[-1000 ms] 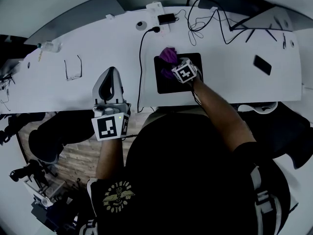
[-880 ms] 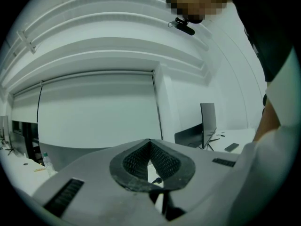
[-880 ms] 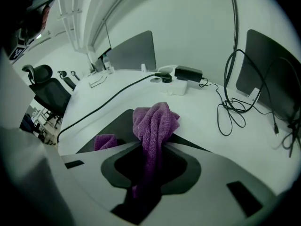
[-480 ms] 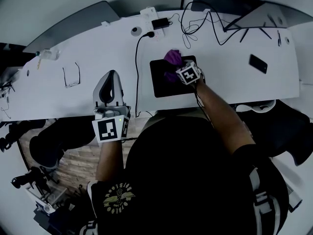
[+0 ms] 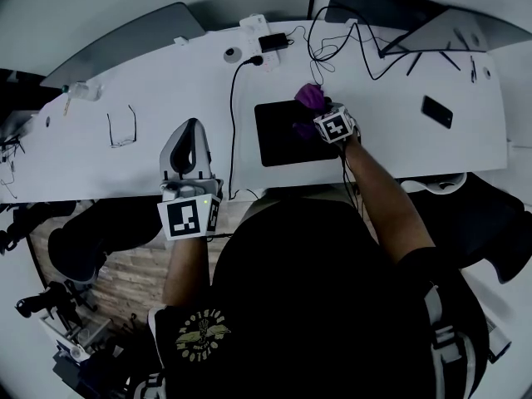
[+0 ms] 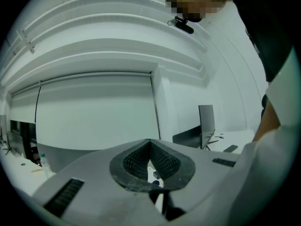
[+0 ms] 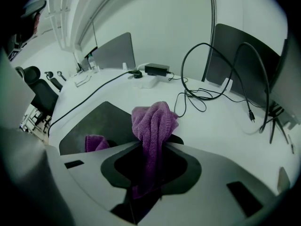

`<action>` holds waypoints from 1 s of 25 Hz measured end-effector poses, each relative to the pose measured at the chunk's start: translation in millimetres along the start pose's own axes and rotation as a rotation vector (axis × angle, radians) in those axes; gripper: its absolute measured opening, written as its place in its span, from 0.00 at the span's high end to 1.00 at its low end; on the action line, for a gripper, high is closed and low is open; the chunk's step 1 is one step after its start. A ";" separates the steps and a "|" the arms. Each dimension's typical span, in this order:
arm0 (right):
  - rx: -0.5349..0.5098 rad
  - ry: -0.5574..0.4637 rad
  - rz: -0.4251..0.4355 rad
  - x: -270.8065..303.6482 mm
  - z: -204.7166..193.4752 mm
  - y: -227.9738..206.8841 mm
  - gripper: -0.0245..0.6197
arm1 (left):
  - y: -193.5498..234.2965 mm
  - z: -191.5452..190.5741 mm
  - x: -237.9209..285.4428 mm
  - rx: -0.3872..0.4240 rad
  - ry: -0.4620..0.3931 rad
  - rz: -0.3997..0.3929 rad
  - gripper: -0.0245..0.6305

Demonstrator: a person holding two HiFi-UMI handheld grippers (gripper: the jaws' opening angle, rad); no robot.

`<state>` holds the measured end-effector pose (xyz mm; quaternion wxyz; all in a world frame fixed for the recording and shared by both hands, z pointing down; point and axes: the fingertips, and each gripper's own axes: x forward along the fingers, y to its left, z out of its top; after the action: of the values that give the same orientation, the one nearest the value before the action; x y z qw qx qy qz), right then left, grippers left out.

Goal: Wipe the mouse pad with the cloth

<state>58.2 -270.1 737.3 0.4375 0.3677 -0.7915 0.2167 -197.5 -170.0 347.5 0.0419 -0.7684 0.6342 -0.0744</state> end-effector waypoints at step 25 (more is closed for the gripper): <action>0.038 -0.251 0.233 -101.6 69.8 131.3 0.81 | 47.0 -1.7 -15.4 -0.003 -0.028 -0.008 0.96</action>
<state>-45.1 -193.1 611.4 0.2999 0.3058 -0.8730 0.2333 -246.1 -163.9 340.8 0.0491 -0.7721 0.6304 -0.0628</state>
